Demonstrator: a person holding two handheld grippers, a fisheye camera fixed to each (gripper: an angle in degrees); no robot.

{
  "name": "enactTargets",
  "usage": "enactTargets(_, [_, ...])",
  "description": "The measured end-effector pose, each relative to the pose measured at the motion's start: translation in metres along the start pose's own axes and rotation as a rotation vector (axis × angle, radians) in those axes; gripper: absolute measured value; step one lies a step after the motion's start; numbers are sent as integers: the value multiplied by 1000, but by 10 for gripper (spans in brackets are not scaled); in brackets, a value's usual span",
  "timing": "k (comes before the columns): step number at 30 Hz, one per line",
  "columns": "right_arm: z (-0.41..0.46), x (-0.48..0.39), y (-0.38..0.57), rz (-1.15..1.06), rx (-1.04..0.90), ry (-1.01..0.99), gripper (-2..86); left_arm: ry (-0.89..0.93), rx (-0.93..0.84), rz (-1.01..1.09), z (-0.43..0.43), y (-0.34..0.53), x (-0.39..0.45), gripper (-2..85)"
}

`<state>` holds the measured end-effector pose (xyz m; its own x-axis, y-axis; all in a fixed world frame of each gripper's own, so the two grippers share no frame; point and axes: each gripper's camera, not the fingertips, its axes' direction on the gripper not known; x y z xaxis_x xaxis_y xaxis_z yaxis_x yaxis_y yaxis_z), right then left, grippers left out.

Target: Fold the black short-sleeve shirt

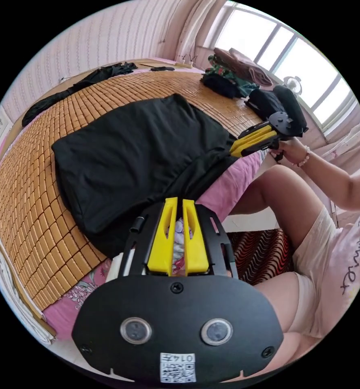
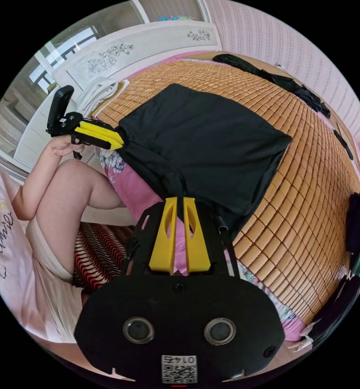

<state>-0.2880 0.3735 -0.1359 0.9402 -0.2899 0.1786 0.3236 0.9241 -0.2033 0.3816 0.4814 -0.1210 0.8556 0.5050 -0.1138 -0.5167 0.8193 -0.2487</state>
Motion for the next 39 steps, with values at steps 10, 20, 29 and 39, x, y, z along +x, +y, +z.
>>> enactTargets(10, [16, -25, -96, -102, 13, 216, -4, -99, 161, 130, 30, -24, 69, -10])
enactTargets(20, [120, -5, -272, -170, -223, 209, -4, -88, 90, 154, 93, -23, 86, -10])
enactTargets(29, [115, 17, -317, -165, -315, 244, -4, -75, 85, 224, 103, -10, 104, -10])
enactTargets(39, [85, 81, -274, 13, -136, 27, -3, -197, 200, 450, 89, 15, 135, -7])
